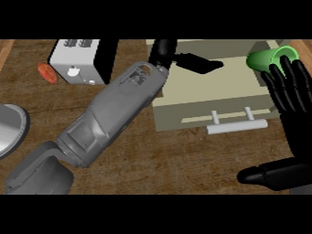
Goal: Pick up the cup, place it into the drawer and close the drawer
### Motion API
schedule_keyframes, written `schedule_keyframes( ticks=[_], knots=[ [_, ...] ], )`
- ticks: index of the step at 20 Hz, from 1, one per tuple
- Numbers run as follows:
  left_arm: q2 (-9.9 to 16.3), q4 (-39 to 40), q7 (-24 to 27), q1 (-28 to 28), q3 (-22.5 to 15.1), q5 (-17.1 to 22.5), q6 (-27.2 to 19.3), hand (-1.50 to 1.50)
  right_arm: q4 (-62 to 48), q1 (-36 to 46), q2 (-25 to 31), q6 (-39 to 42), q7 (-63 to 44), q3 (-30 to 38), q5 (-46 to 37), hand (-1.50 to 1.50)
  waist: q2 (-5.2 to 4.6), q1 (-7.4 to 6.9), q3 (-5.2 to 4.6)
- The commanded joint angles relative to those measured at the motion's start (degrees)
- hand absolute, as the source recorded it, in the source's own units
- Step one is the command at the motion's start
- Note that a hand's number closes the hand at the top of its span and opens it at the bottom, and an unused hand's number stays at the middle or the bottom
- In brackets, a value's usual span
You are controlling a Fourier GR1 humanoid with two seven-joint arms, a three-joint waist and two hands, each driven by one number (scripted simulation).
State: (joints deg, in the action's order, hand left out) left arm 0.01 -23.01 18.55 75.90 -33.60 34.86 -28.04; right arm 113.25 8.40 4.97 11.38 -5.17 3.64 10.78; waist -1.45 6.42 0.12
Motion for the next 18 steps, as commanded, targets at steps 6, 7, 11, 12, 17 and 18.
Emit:
schedule_keyframes(
  ticks=[6, 7, 11, 12, 17, 18],
  knots=[
    [-0.01, -4.15, 5.84, 0.57, 2.39, 7.48, 3.16, -1.5, -0.3, 1.82, 1.19, 1.14, -3.15, 3.12, 6.77, -1.5, 0.42, -2.01, -0.07],
    [-0.01, -5.7, 7.55, 0.03, 3.11, 8.32, 2.89, -1.5, 1.63, -0.52, 0.33, 1.76, -2.41, 1.9, 7.01, -1.5, 0.68, -2.32, -0.07],
    [-0.01, -6.07, 10.95, -1.93, 5.75, 10.07, 6.98, -1.5, 0.55, 2.42, 2.15, 1.34, -4.72, 3.58, 8.1, -1.5, 0.94, -4.5, -0.11],
    [-0.01, -9.16, 6.71, -1.77, 4.67, 10.43, 4.53, -1.5, 5.46, -5.25, 2.12, 3.9, -3.63, 2.6, 8.45, -1.5, 1.42, -4.56, -0.09],
    [4.12, -14.43, 7.27, -7.85, 8.2, 9.86, 5.68, -1.5, 6.53, -6.39, 5.58, 8.3, -3.24, 2.4, 7.79, 1.5, 1.88, -6.64, -0.13],
    [4.39, -13.98, 8.02, -7.16, 9.76, 10.39, 5.94, -1.5, 3.93, -2.41, 7.94, 8.09, -4.52, 3.31, 6.1, 1.5, 1.63, -6.68, -0.14]
  ],
)
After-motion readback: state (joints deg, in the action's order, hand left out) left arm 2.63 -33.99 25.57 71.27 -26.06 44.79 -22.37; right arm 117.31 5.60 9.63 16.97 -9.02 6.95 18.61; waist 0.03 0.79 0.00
